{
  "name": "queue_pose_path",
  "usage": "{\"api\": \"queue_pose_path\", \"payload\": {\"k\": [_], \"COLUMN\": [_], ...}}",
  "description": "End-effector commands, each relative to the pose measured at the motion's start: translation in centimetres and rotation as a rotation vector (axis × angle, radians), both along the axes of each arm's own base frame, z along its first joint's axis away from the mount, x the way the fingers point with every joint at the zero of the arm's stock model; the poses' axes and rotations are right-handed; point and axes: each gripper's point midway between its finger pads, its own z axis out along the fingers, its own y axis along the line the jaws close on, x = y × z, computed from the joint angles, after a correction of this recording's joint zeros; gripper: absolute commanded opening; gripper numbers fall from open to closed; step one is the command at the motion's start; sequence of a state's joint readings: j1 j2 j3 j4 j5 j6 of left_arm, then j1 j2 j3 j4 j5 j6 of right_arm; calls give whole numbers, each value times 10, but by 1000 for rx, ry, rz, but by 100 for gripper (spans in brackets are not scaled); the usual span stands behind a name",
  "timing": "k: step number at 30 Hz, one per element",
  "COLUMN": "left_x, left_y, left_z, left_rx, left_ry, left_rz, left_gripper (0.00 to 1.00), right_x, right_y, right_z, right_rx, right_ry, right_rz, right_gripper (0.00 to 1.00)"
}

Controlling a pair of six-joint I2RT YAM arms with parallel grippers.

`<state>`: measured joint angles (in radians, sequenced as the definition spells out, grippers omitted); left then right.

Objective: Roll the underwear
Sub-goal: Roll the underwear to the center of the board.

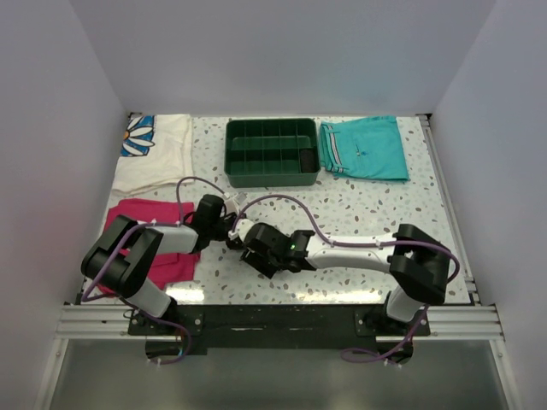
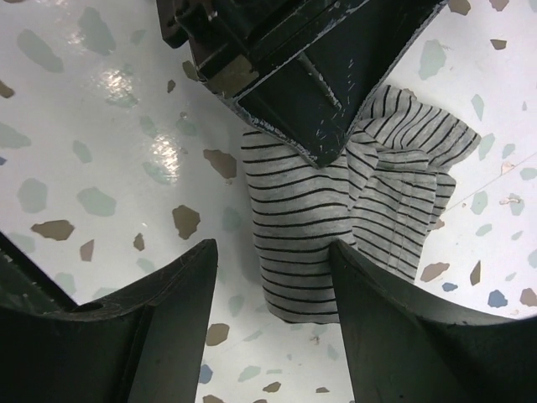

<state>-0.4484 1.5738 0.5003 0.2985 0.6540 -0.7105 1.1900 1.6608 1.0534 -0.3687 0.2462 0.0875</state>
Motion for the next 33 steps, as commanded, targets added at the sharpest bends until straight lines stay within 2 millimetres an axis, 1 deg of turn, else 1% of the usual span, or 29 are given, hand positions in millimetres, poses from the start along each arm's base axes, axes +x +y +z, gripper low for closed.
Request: {"api": "queue_pose_path", "payload": {"k": [1, 4, 6, 12, 18, 21, 22, 24, 26, 28, 30, 31, 32, 33], "left_x": [2, 2, 3, 3, 4, 5, 6, 7, 10, 14, 17, 22, 24, 26], "left_y": [3, 3, 3, 2, 1, 2, 1, 1, 2, 3, 6, 5, 6, 8], "left_z": [-9, -9, -9, -9, -10, -11, -10, -9, -7, -3, -2, 2, 4, 5], "left_rx": [51, 53, 53, 50, 52, 61, 61, 63, 70, 74, 86, 83, 82, 88], "left_ry": [-14, -13, -13, -12, -13, -11, -16, -18, -28, -38, -40, -51, -53, -51], "left_rz": [-11, -10, -10, -16, -27, -27, -24, -20, -9, 2, 23, 34, 41, 51], "left_gripper": [14, 14, 14, 14, 14, 14, 14, 14, 14, 15, 17, 20, 23, 28], "right_x": [12, 7, 5, -7, -13, -16, -17, -18, -20, -22, -23, -24, -24, -25], "right_y": [-3, -5, -11, -19, -28, -34, -35, -41, -46, -50, -54, -55, -55, -56], "right_z": [3, -6, -18, -43, -55, -60, -62, -67, -71, -74, -76, -77, -75, -75], "right_rx": [-48, -60, -89, -133, -165, -183, -182, -198, -199, -200, -203, -202, -194, -188], "right_ry": [-83, -81, -69, -37, -31, -15, -11, -3, 7, 16, 17, 23, 25, 29], "right_rz": [-8, -5, -14, -18, -35, -61, -82, -105, -140, -166, -186, -199, -207, -214], "right_gripper": [59, 59, 58, 58, 57, 51, 46, 42, 33, 29, 25, 18, 17, 17]}}
